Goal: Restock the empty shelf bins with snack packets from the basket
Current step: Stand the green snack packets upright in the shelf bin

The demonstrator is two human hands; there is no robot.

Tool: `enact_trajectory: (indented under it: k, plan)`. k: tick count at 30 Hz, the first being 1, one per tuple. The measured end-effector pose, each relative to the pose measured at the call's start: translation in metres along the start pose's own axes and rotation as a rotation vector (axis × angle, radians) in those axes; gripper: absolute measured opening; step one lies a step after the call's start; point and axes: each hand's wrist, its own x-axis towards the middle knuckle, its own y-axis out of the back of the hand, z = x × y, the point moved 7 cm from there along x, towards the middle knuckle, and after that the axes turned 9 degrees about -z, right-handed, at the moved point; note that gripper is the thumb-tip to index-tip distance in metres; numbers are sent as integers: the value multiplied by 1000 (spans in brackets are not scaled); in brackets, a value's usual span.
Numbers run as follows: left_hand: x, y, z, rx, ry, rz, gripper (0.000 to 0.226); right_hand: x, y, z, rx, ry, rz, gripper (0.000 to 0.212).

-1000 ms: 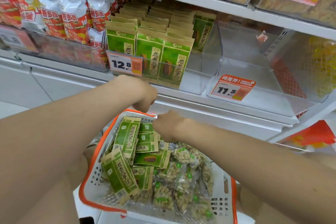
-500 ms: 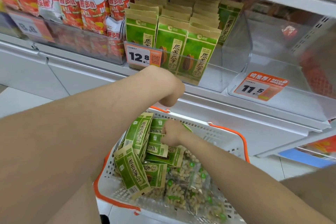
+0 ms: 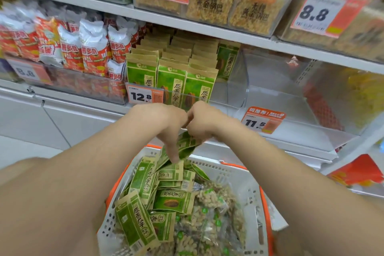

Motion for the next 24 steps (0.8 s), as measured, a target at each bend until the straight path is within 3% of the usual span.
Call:
enact_trajectory:
  k: [2, 3, 5, 8, 12, 15, 18, 21, 24]
  plan:
    - [0, 1, 5, -124, -58, 9, 122, -13, 19, -1, 91, -14, 15, 29]
    - [-2, 2, 7, -175, -88, 25, 115, -16, 28, 1, 143, -19, 39, 29]
    - [-9, 12, 16, -277, -158, 97, 83, -21, 45, 5, 250, -13, 124, 26]
    - [-15, 36, 20, -476, -268, 331, 38, -28, 67, 18, 346, 22, 296, 22]
    - [-21, 56, 4, -970, -285, 609, 12, -42, 79, 31, 412, 70, 434, 43]
    - [-25, 59, -7, -1251, -227, 777, 20, -47, 83, 29, 400, 147, 429, 32]
    - [-28, 61, -4, -1316, -171, 888, 43, -52, 84, 28, 471, 215, 339, 10]
    - [-30, 65, 7, -1293, -175, 955, 44, -62, 86, 34, 671, 276, 226, 17]
    - [-25, 69, 15, -1237, -174, 960, 47, -71, 99, 47, 709, 273, 322, 19]
